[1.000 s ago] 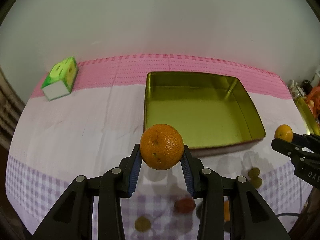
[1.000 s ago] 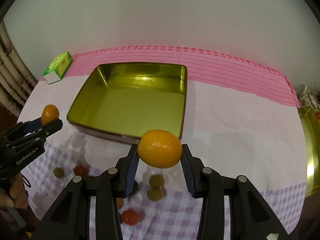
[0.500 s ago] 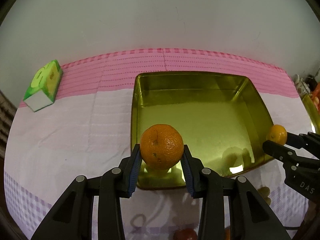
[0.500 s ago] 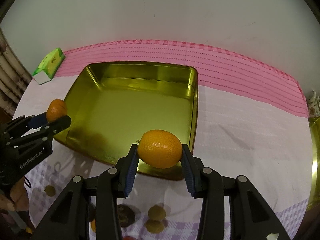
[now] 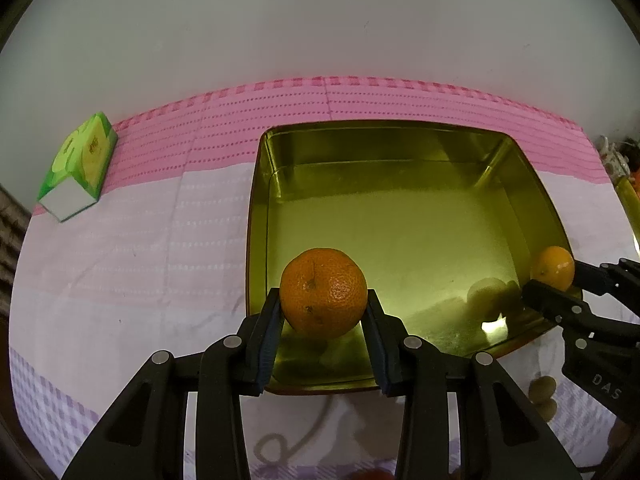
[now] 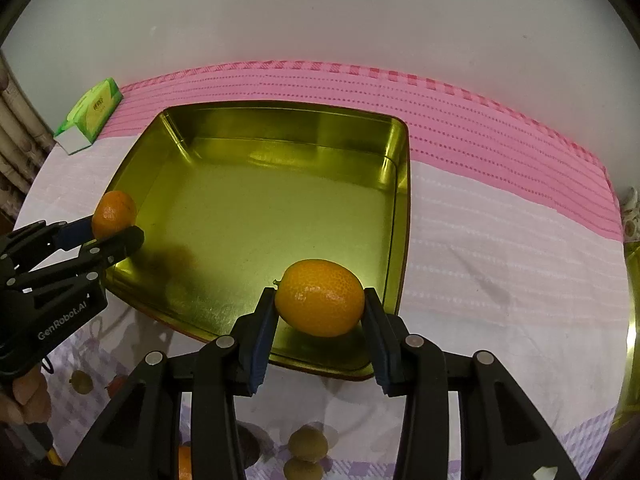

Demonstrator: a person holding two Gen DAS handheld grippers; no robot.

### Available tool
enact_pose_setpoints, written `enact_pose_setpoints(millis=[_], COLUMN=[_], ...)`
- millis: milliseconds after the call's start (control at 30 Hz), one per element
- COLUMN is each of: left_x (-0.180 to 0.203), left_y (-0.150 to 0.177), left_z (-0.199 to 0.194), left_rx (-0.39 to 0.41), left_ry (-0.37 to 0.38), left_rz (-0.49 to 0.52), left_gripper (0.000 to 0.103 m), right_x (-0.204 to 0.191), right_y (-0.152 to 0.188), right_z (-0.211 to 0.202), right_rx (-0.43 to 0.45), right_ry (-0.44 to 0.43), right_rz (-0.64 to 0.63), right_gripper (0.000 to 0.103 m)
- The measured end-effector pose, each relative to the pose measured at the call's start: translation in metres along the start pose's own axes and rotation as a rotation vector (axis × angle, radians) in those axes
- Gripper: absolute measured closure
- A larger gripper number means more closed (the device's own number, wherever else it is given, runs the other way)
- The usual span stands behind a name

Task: Organize fruits
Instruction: 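Carry both oranges over the TOFFEE tin and lower them inside, then open both tools to release the oranges into the tin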

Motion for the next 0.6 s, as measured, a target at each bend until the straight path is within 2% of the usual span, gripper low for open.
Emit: enact_pose_setpoints(millis=[333,600], left_x=[-0.0002,-0.0002], left_y=[0.0035,0.0023], left_z=[0.007,0.0042], left_rx=[-0.02,-0.001], left_ry=[0.002,0.006], left_rz=[-0.007,-0.002], left_gripper=[0.063,0.062], right_x=[0.0005,-0.0004], right_y=[0.0044,0.0033], right_z=[0.0027,0.0033], right_rx=[-0.01,-0.004], right_ry=[-0.019,-0.018], right_rz=[0.002,0.002], right_gripper=[0.063,0.061])
Point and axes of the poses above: each gripper's, at about its wrist camera, not at the fingertips, and z roughly the way its jaws point, x to its right, y to its underside, the point moved 7 cm from there along z, roughly the way its jaws point, and after that the axes turned 8 degrees about -y, right-handed, at the moved point
